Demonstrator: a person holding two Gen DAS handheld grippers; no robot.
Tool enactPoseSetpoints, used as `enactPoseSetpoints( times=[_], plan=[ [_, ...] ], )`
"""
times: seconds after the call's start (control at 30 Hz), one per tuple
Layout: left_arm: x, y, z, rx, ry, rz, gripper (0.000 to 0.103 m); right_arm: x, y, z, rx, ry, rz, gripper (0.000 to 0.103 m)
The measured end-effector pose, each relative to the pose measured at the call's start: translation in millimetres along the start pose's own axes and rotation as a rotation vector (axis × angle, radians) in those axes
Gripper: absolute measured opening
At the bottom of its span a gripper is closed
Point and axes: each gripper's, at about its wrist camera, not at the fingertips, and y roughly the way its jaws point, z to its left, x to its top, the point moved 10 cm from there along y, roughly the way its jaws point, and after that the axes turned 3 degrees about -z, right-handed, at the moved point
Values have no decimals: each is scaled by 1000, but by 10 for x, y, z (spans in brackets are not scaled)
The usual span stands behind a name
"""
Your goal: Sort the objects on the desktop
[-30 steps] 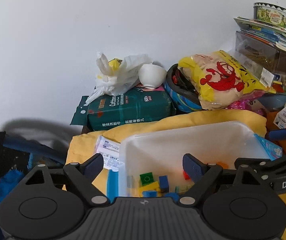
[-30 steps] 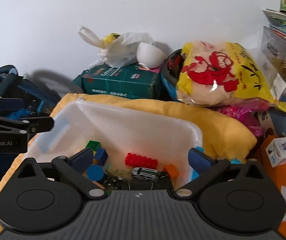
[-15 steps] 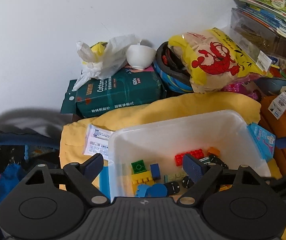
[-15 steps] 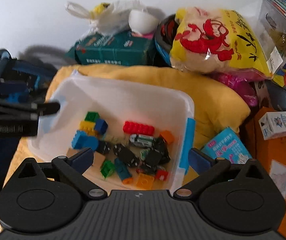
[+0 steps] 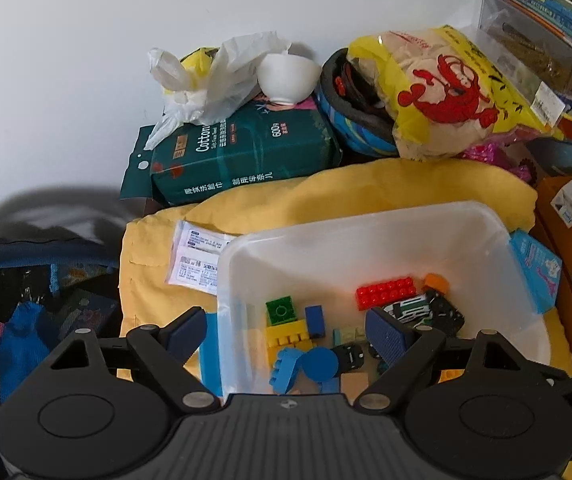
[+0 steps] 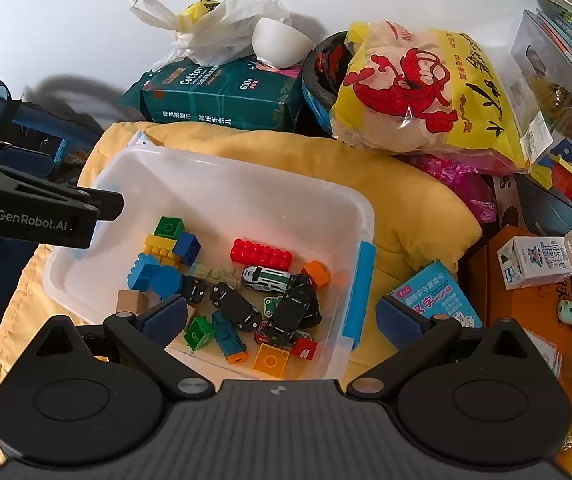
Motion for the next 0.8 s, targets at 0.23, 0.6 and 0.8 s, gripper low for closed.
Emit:
enactPoseSetpoints(
  times=[0.23,0.6,0.8],
  plan=[
    [-24,20,23,-3,-4,4,89,-29,29,34,-4,1,-2,103],
    [-75,58,-2,0,-5,6,89,-78,57,48,-13,-6,-6,103],
    [-85,80,18,10,-8,-8,89,-96,67,16,-20,-2,-11,103]
  ],
)
